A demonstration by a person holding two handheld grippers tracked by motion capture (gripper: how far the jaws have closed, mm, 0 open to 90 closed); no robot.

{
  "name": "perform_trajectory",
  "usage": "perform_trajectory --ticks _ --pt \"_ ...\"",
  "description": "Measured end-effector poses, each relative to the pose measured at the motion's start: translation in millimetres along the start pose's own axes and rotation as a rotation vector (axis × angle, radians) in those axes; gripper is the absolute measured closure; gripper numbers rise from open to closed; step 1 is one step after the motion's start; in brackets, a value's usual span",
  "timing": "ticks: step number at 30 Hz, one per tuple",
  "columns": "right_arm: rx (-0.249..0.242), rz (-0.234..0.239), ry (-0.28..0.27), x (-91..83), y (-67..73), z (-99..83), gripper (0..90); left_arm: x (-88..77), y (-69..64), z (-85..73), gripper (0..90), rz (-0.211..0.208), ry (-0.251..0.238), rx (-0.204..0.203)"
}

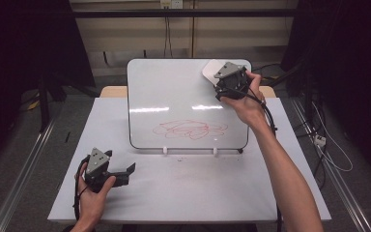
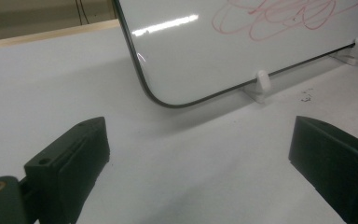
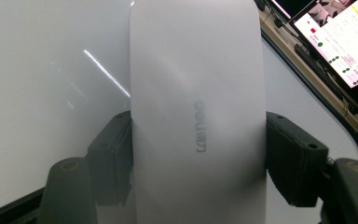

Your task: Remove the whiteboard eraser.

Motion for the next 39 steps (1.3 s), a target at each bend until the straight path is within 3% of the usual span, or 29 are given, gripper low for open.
perform_trajectory --ticks 7,21,24,32,39 --pt "0.045 0.051 -0.002 -2.1 -2.4 -0.2 31.4 0.1 0.4 -0.1 4.8 0.001 0.000 -0.001" --pt "0.088 0.097 -0.027 -3.5 -2.5 -3.6 31.5 -0.8 1.2 -0.5 4.8 0.003 0.002 0.002" --pt "0.106 0.136 -0.036 -4.1 -2.2 -5.7 31.5 -1.0 2.1 -0.8 4.8 0.005 0.003 0.001" --pt "0.116 0.148 -0.048 -5.7 -1.3 -7.4 31.6 1.0 2.5 -0.8 4.8 -0.003 0.000 -0.005" --pt "0.127 0.147 -0.087 -18.5 -1.2 -6.7 31.5 1.5 4.1 -1.5 4.8 -0.002 0.006 -0.007"
Point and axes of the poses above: each handheld gripper's, and its own axes: x roughly forward along the jaws, z roughly out of its top, y roughly to its left, the point moved 5 cm from there along x, roughly forward along the jaws, and after that the axes turned 14 degrees about y, right-handed, at the moved point
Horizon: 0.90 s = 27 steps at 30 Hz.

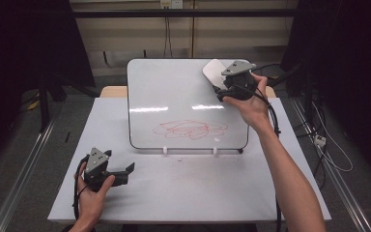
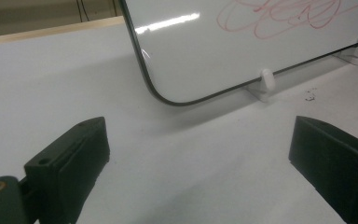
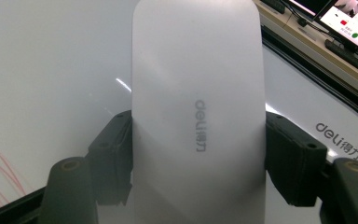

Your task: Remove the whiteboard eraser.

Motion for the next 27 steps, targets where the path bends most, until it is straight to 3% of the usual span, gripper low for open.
perform_trajectory --ticks 6,27 --pt "-0.005 -0.013 -0.022 -6.1 4.2 -6.0 31.6 -0.7 0.3 -0.2 4.8 0.003 -0.002 -0.001" --pt "0.033 0.023 -0.086 -15.3 25.7 -35.4 31.6 -1.6 -0.6 0.3 4.8 0.014 -0.002 -0.002"
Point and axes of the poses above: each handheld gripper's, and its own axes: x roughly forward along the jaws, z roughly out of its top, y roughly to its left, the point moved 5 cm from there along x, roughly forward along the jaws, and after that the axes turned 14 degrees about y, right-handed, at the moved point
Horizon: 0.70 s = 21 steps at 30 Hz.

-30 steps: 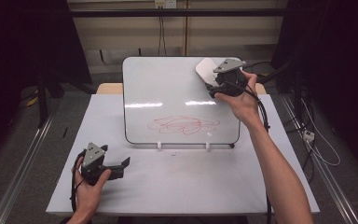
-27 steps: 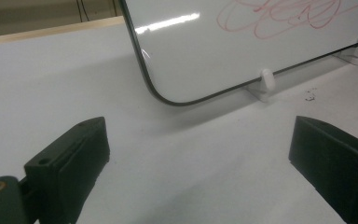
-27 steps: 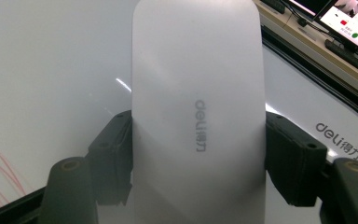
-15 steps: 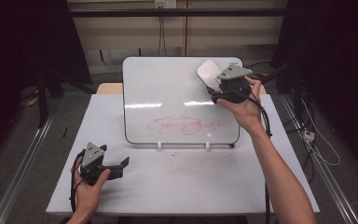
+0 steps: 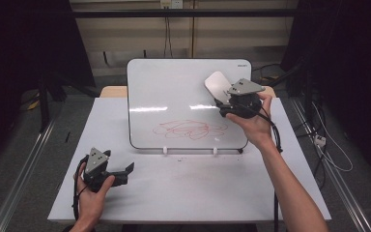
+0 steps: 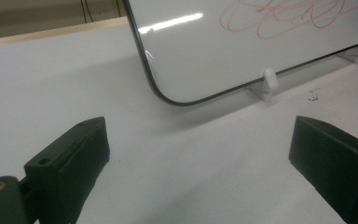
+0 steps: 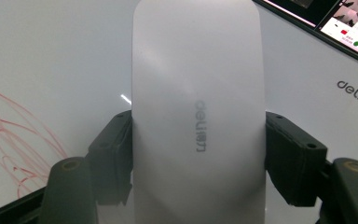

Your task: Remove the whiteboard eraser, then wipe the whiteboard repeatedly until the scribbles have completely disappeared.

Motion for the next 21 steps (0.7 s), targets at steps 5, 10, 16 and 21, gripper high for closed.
perform_trajectory --ticks 5,10,16,21 --pt "-0.010 0.011 -0.004 -2.2 6.8 -3.4 31.6 -0.3 1.2 -1.2 4.8 0.008 0.006 0.012" --pt "-0.029 0.010 -0.016 -7.0 15.7 -7.7 31.6 -0.7 4.0 -3.3 4.8 0.005 0.004 -0.012" --pt "-0.023 0.014 -0.017 -9.8 22.8 -14.3 31.6 -0.4 1.5 -2.4 4.8 0.006 0.011 0.009" --pt "-0.018 0.023 -0.015 -12.0 27.5 -23.0 31.6 -0.3 1.9 -2.4 4.8 0.006 0.008 0.001"
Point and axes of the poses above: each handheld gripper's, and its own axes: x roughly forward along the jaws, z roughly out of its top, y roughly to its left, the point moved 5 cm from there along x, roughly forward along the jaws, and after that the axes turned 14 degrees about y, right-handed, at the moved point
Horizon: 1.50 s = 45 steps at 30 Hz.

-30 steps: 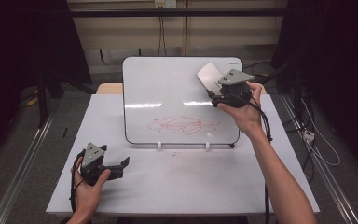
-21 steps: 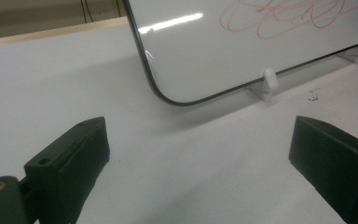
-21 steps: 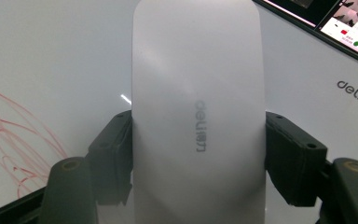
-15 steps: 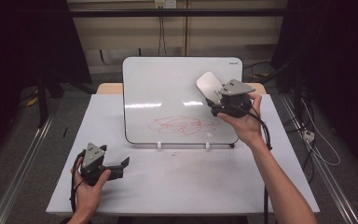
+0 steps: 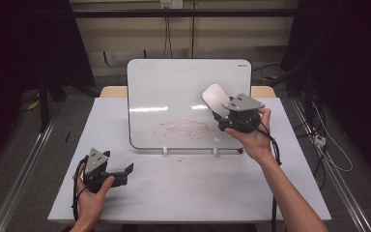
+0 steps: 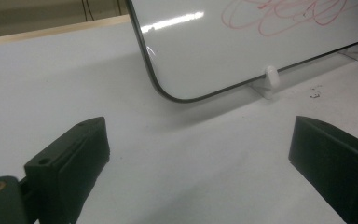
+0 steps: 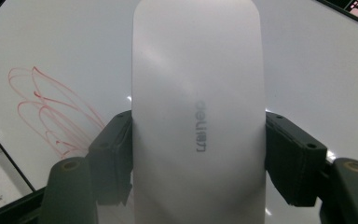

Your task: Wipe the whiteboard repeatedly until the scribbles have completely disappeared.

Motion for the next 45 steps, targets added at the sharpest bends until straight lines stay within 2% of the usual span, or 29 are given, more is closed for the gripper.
perform_trajectory --ticks 9,17,20,25,29,33,40,45 --pt "-0.011 0.000 0.013 6.5 14.6 -10.6 31.6 1.4 -0.5 1.6 4.8 -0.004 -0.006 0.000" --pt "-0.044 0.013 0.011 10.0 37.6 -14.8 31.6 0.6 -0.6 1.1 4.8 -0.005 -0.002 -0.006" --pt "-0.025 0.005 0.015 13.9 35.8 -16.3 31.6 -0.1 -0.7 1.2 4.8 -0.001 0.003 0.009" --pt "-0.031 -0.025 0.040 22.0 32.4 -21.9 31.6 -0.4 -1.1 0.5 4.8 0.000 -0.001 -0.001" --pt "-0.008 -0.041 0.048 28.7 27.6 -26.8 31.6 -1.8 -0.3 0.1 4.8 0.004 -0.002 -0.002" --pt "-0.007 -0.053 0.064 32.1 24.7 -30.6 31.6 -1.2 -0.7 0.3 4.8 0.005 0.002 -0.001" --pt "0.011 -0.100 0.102 38.1 14.4 -36.8 31.6 -1.2 -1.1 0.2 4.8 0.005 0.002 0.005" --pt "-0.005 -0.135 0.117 42.0 15.3 -38.4 31.6 -0.5 -1.3 1.2 4.8 0.000 0.000 0.005"
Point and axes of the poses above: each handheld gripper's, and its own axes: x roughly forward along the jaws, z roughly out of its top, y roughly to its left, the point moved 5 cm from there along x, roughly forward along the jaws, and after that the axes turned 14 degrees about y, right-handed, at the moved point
